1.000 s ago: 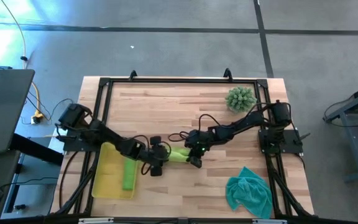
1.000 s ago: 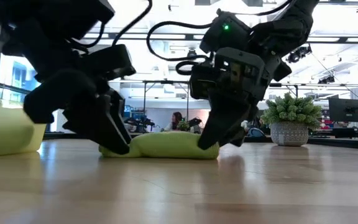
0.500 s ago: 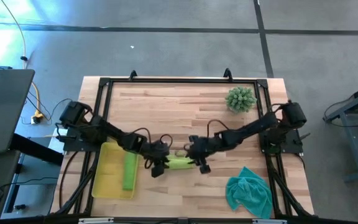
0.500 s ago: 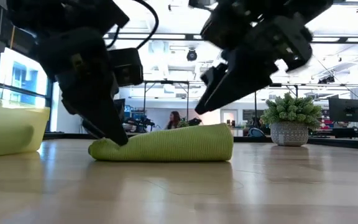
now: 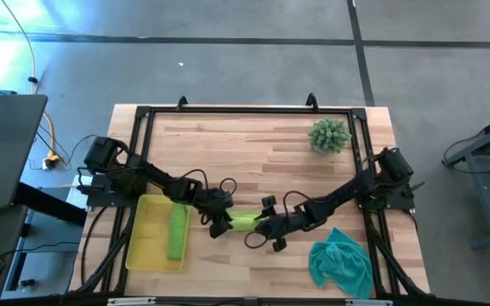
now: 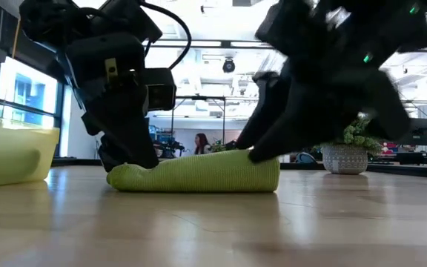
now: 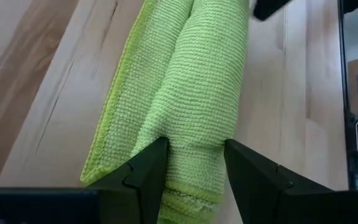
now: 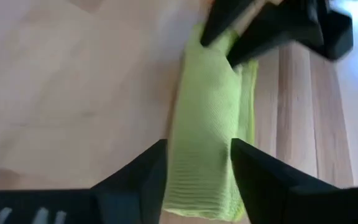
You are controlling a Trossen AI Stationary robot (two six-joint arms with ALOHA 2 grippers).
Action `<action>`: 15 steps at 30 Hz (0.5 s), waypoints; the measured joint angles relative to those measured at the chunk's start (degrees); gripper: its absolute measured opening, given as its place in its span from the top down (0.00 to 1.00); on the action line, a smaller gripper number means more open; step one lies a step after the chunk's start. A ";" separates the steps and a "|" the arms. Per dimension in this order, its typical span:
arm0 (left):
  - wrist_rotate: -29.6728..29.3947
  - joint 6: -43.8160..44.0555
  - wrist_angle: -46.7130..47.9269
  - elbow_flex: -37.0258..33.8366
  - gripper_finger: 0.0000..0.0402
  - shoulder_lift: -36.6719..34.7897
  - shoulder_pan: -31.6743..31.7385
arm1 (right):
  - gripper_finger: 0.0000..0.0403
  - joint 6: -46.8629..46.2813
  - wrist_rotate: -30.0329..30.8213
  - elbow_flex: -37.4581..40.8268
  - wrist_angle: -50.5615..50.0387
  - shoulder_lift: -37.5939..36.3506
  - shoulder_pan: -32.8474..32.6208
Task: Roll microfiber towels into tight, uniform cylinder then place into a basket
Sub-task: Roll the light green microfiber towel
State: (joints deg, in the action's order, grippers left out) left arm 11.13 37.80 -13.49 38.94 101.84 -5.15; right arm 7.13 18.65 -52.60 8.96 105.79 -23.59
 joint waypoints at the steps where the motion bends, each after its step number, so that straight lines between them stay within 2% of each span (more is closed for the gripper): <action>1: 0.50 0.37 -0.28 -0.06 0.61 0.03 0.19 | 0.55 -0.77 0.00 0.00 0.06 0.50 0.29; 4: 1.56 2.74 -0.62 -0.11 0.61 0.11 0.63 | 0.49 -1.11 -1.00 0.00 0.33 2.01 1.02; 7: 1.48 3.64 -0.67 -0.11 0.61 0.11 0.64 | 0.46 -1.63 -2.20 -0.04 0.17 3.66 1.69; 15: 3.87 2.10 -1.01 -0.15 0.61 0.21 1.22 | 0.54 -4.32 -3.01 -0.41 -3.42 3.88 2.83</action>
State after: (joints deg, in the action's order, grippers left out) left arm 15.00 39.90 -14.50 38.79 102.05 -3.93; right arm 2.82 15.64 -53.01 5.54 109.67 -20.77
